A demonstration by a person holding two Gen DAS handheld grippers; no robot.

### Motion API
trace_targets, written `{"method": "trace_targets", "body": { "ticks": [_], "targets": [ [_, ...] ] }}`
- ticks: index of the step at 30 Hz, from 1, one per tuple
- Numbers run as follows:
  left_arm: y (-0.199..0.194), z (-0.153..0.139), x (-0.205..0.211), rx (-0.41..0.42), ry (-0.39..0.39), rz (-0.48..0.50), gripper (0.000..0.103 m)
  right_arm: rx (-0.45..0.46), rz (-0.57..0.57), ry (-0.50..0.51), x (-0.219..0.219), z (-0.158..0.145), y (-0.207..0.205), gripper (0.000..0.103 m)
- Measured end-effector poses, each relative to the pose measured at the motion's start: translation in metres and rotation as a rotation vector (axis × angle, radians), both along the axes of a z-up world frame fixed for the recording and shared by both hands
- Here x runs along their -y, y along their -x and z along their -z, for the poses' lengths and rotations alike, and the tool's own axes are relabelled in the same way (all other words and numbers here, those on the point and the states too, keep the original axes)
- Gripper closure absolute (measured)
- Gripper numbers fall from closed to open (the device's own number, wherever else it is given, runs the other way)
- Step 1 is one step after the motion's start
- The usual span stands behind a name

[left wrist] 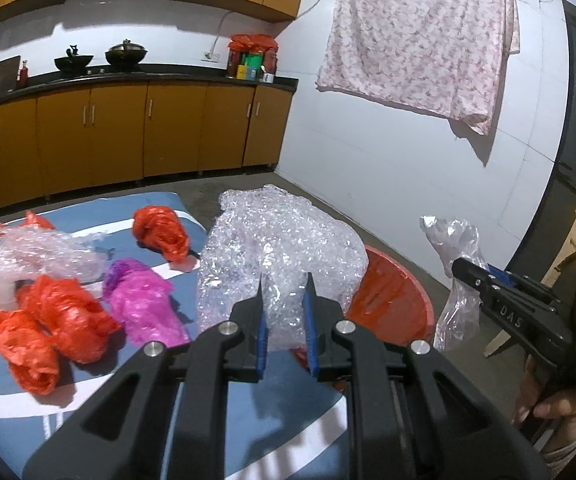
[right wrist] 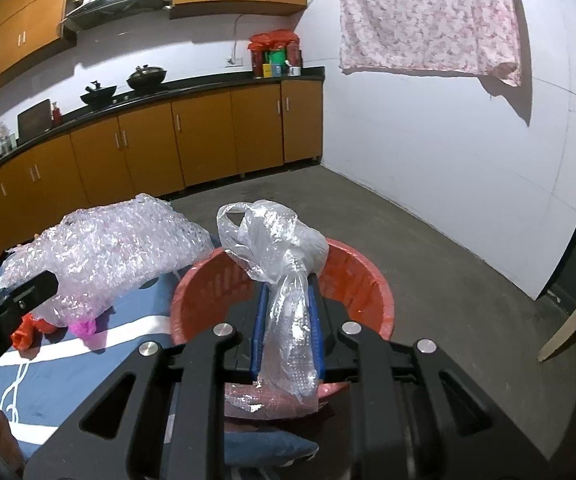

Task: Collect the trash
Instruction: 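Carry the clear bag and bubble wrap to the orange basket and release both, then grasp the pink bag with the right tool while the left tool grasps the white bag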

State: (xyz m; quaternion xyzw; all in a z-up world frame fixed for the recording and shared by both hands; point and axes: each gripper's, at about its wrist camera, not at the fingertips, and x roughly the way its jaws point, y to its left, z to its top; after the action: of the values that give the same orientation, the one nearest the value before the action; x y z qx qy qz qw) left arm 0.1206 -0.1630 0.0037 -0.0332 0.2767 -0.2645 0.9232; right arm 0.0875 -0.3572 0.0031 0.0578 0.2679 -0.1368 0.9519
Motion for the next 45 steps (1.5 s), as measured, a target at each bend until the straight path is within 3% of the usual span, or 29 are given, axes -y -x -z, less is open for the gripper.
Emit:
{"method": "trace_targets", "body": {
  "ticks": [19,21,23,30,38,45],
  "targets": [
    [-0.043,0.031,0.054,-0.073,-0.009,0.084,0.086,0.014,0.068,-0.077,0.036,0.01,-0.033,0.083],
    [-0.047,0.035,0.056,-0.085,-0.007,0.084,0.079,0.012,0.068,-0.084,0.037,0.012,-0.038,0.082],
    [-0.05,0.037,0.055,-0.092,-0.007,0.077,0.065,0.011,0.063,-0.089,0.039,0.014,-0.042,0.075],
    [-0.054,0.04,0.035,-0.105,-0.007,0.025,0.049,0.002,0.055,-0.08,0.037,0.018,-0.042,0.046],
    [-0.039,0.028,-0.015,-0.06,-0.031,-0.112,0.027,-0.014,0.034,-0.073,0.024,0.022,-0.031,0.033],
    [-0.019,0.013,-0.069,0.0,-0.088,-0.245,0.02,-0.014,-0.055,-0.034,-0.017,0.017,-0.028,0.032]
  ]
}}
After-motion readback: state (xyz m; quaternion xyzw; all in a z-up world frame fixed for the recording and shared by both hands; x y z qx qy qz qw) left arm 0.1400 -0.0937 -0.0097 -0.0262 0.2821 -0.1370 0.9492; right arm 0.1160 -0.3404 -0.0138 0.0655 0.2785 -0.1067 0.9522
